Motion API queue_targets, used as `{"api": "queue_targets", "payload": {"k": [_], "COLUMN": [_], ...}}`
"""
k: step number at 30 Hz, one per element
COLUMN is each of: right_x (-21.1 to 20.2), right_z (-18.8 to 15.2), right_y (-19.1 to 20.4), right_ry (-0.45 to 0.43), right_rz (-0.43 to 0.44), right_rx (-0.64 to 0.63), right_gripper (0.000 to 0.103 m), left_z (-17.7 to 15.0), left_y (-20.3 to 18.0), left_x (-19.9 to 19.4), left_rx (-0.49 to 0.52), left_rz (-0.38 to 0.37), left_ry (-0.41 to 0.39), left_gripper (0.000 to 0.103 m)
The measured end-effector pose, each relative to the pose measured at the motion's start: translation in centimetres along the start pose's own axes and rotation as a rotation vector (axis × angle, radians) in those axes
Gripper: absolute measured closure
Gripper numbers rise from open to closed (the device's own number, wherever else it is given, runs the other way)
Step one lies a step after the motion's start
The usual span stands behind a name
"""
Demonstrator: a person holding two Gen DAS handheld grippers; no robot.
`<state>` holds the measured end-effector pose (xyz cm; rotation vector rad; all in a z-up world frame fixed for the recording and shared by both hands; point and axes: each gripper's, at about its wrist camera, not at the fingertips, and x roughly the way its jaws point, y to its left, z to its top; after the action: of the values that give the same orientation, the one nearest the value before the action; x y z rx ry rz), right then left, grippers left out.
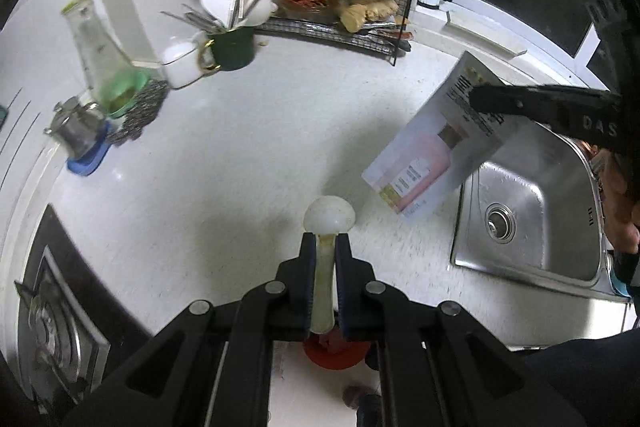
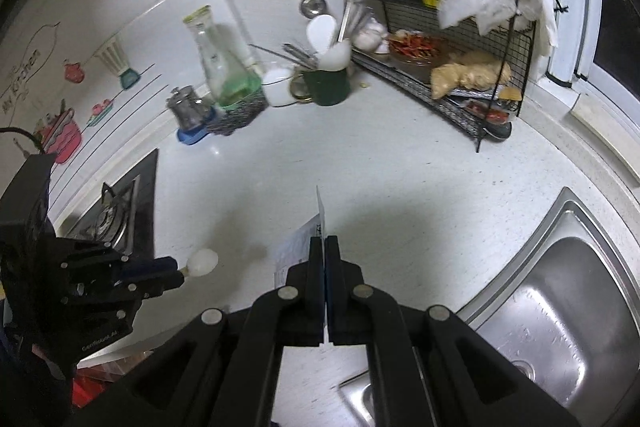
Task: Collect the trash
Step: 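Carry the spoon with the left tool while the right tool carries the pamphlet to the red bin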
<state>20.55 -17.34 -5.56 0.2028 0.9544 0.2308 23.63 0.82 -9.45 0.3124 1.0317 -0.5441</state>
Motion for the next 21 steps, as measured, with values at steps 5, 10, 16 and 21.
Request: {"api": "queue_targets", "payload": {"k": [5, 10, 16, 21], "right_x": [-1.3, -2.8, -3.8, -4.6], "right_z": [-2.0, -4.3, -7.2, -10.2], "right_y": [3.3, 6.3, 9.4, 11.8], "right_ry": [-0.008, -0.029, -0.027, -0.017], "right_rz": [-0.008, -0.022, -0.039, -0.048], "right_rx": [-0.025, -0.036, -0.059, -0.070], "right_gripper": [0.103, 0.103, 0.103, 0.103], "left_z": [-3.1, -5.9, -9.4, -12.3], "left_y": [0.6, 0.6, -0.1, -0.8], "left_x": [-3.1, -5.2, -7.2, -7.9], "left_rx": [-0.005, -0.002, 0.019, 0.030], "left_rz": [-0.007, -0.004, -0.019, -0.035], "left_ry": [-0.038, -0.058, -0.073, -0.060], "left_gripper": [0.095, 0.095, 0.095, 0.095]}}
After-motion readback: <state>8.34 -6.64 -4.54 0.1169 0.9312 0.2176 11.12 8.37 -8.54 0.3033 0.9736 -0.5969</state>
